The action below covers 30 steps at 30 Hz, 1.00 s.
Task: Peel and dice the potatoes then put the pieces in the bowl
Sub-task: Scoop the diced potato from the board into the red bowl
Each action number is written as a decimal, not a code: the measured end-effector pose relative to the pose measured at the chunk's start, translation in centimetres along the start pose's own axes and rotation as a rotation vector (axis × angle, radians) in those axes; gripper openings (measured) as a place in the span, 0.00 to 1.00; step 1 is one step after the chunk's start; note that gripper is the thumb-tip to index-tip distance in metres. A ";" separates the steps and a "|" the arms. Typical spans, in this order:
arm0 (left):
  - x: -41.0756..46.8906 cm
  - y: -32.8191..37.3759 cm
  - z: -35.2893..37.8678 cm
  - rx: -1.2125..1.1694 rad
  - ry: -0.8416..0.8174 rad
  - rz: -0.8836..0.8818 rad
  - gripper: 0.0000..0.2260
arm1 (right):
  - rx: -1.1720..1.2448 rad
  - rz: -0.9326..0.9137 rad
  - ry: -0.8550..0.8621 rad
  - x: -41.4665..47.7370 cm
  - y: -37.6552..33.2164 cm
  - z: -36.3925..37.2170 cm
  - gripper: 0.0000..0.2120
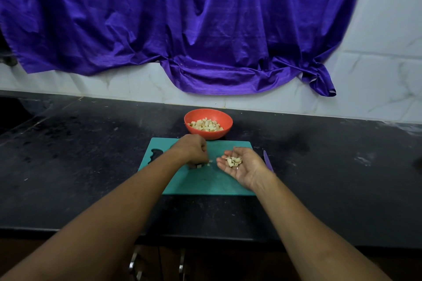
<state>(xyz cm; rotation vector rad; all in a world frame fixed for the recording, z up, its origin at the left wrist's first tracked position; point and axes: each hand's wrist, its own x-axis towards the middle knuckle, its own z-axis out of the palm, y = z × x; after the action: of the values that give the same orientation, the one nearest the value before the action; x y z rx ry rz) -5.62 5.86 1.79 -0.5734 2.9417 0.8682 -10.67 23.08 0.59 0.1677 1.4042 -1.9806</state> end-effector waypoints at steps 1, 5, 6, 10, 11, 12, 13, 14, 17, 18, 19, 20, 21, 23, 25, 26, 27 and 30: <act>-0.1 -0.3 -0.1 -0.096 -0.018 -0.025 0.03 | -0.002 0.001 -0.001 0.0 0.0 0.0 0.15; -0.9 -1.0 -0.7 -0.510 -0.107 -0.086 0.02 | 0.001 0.013 -0.009 -0.2 0.0 0.2 0.15; -1.0 -0.9 -0.9 -0.562 -0.115 -0.074 0.03 | 0.009 0.020 -0.012 -0.3 0.1 0.3 0.16; -1.3 1.1 -1.9 -0.568 -0.116 0.054 0.05 | 0.062 0.067 -0.061 -0.4 0.3 1.2 0.18; -1.4 1.6 -2.1 -0.538 -0.115 0.082 0.05 | 0.088 0.080 -0.074 -0.4 0.3 1.4 0.18; -1.5 2.2 -2.2 -0.499 -0.112 0.102 0.04 | 0.117 0.091 -0.084 -0.5 0.3 1.5 0.18; -1.5 2.5 -2.3 -0.455 -0.107 0.118 0.04 | 0.137 0.096 -0.089 -0.5 0.3 1.6 0.18; -1.5 2.7 -2.3 -0.413 -0.103 0.136 0.03 | 0.147 0.098 -0.091 -0.5 0.3 1.7 0.18; -1.4 2.8 -2.3 -0.355 -0.108 0.183 0.05 | 0.164 0.101 -0.098 -0.5 0.2 1.5 0.17; -1.4 2.7 -2.3 -0.356 -0.109 0.194 0.05 | 0.172 0.107 -0.101 -0.5 0.1 1.5 0.17; -1.4 2.6 -2.4 -0.353 -0.108 0.207 0.06 | 0.176 0.113 -0.102 -0.5 0.1 1.5 0.17; -1.5 2.5 -2.4 -0.348 -0.103 0.221 0.06 | 0.177 0.119 -0.103 -0.6 0.1 1.4 0.17; -1.5 2.3 -2.4 -0.346 -0.091 0.234 0.06 | 0.177 0.122 -0.104 -0.6 0.1 1.3 0.17; -1.5 1.7 -2.5 -0.358 -0.058 0.241 0.06 | 0.188 0.127 -0.101 -0.7 -0.1 1.1 0.17; -1.4 1.0 -2.6 -0.386 -0.048 0.231 0.06 | 0.203 0.123 -0.089 -0.8 -0.3 0.9 0.17; -1.4 0.6 -2.6 -0.398 -0.054 0.222 0.07 | 0.211 0.118 -0.082 -0.8 -0.3 0.7 0.17; -1.4 0.3 -2.7 -0.400 -0.057 0.212 0.07 | 0.216 0.113 -0.074 -0.7 -0.4 0.6 0.16; -1.4 -0.8 -2.7 -0.324 -0.047 0.162 0.07 | 0.218 0.092 -0.058 -0.5 -0.6 0.3 0.16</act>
<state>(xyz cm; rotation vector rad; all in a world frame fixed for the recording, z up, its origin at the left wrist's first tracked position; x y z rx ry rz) -3.80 4.36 3.82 -0.3190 2.8532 1.3693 -10.56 23.21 1.42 0.2667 1.1223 -2.0424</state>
